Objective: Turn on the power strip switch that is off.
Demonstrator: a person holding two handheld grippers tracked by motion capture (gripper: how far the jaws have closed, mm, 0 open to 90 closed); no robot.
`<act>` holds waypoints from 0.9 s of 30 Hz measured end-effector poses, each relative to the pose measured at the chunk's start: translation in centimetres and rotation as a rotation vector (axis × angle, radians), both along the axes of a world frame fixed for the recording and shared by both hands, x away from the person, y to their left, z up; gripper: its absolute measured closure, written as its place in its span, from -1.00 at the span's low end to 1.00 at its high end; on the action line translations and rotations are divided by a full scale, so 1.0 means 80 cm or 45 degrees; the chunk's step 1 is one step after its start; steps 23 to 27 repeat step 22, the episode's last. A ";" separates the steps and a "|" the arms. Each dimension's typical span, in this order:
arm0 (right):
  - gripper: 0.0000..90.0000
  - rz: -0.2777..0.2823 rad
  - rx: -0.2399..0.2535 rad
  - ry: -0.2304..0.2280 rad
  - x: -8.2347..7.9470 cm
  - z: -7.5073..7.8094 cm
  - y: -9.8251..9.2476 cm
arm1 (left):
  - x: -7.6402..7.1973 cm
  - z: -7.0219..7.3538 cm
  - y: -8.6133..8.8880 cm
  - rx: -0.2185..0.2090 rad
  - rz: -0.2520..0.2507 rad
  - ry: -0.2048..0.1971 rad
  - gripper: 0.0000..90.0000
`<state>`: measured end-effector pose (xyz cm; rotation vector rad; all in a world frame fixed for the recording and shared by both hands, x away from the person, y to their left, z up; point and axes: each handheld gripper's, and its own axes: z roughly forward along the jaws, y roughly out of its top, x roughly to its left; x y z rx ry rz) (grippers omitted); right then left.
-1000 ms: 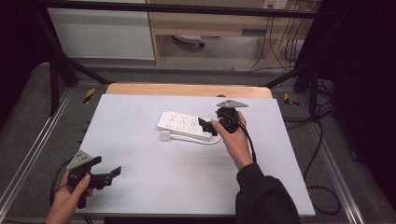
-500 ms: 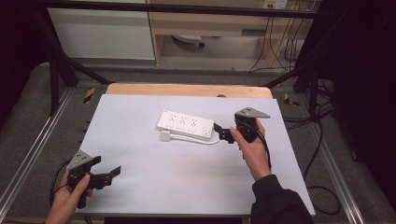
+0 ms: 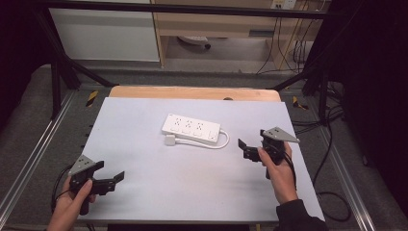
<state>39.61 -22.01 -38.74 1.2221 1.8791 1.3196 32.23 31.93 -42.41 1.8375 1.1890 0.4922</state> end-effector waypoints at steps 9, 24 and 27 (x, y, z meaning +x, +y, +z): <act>-0.87 -0.054 -0.005 0.008 -0.023 -0.030 -0.037 | 0.000 0.000 0.000 0.000 0.003 0.001 -0.85; -0.88 -0.106 -0.038 0.090 -0.035 -0.066 -0.064 | 0.000 0.000 0.000 0.001 0.001 -0.004 -0.85; -0.88 -0.106 -0.038 0.090 -0.035 -0.066 -0.064 | 0.000 0.000 0.000 0.001 0.001 -0.004 -0.85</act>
